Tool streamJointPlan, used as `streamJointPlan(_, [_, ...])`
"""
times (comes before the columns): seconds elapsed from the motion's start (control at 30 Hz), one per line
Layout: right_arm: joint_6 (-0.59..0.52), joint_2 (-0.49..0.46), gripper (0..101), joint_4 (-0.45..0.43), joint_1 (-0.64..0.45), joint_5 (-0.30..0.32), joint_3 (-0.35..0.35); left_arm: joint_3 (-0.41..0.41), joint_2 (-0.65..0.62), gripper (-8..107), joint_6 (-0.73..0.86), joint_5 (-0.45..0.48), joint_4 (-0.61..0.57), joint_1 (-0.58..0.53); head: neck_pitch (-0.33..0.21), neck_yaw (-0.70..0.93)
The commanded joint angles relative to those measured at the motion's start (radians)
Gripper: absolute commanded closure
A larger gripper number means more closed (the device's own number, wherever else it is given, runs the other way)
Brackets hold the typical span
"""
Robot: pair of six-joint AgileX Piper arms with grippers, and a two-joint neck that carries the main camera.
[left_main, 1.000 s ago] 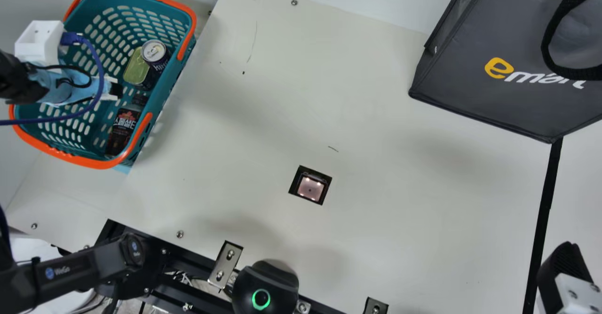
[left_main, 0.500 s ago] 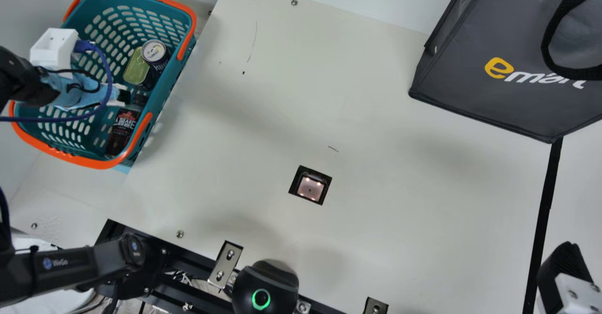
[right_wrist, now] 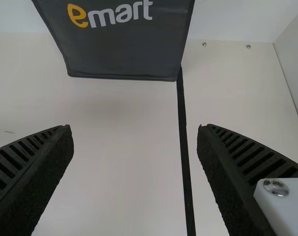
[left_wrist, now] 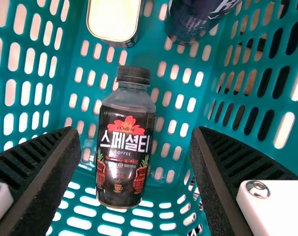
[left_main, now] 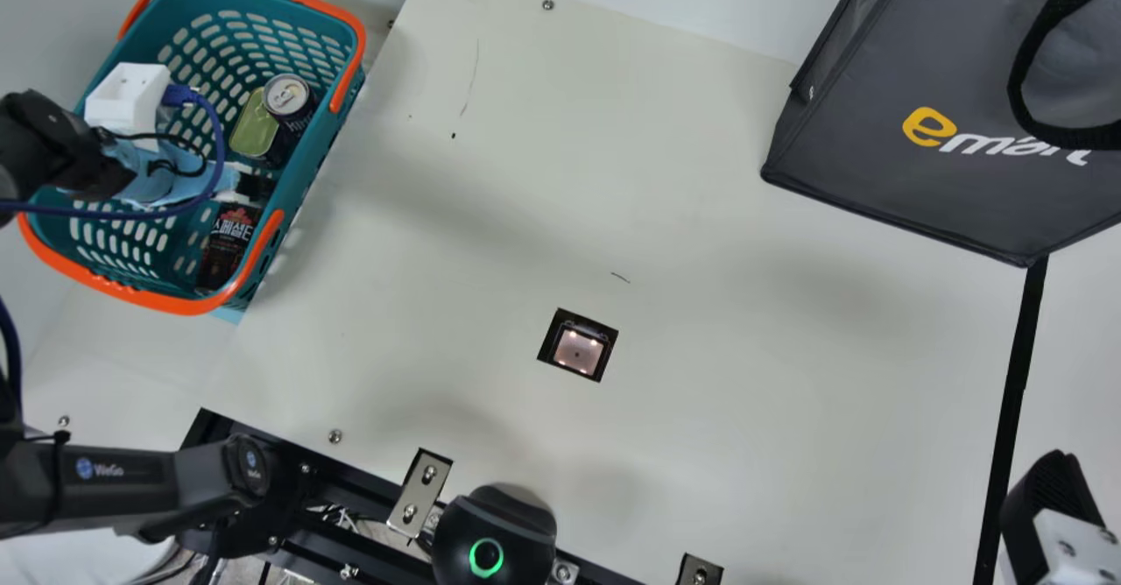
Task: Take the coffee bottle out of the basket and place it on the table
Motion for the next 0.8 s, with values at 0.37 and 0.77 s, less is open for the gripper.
streamJointPlan(0.37, [0.0,0.0,10,0.0,0.0,0.0,0.0,0.023,0.066,9,0.049,-0.068,-0.034,0.002,-0.026,0.002])
streamJointPlan(0.77, [0.0,0.0,10,0.0,0.0,0.0,0.0,0.011,0.142,9,0.105,-0.122,-0.054,0.03,-0.026,0.002])
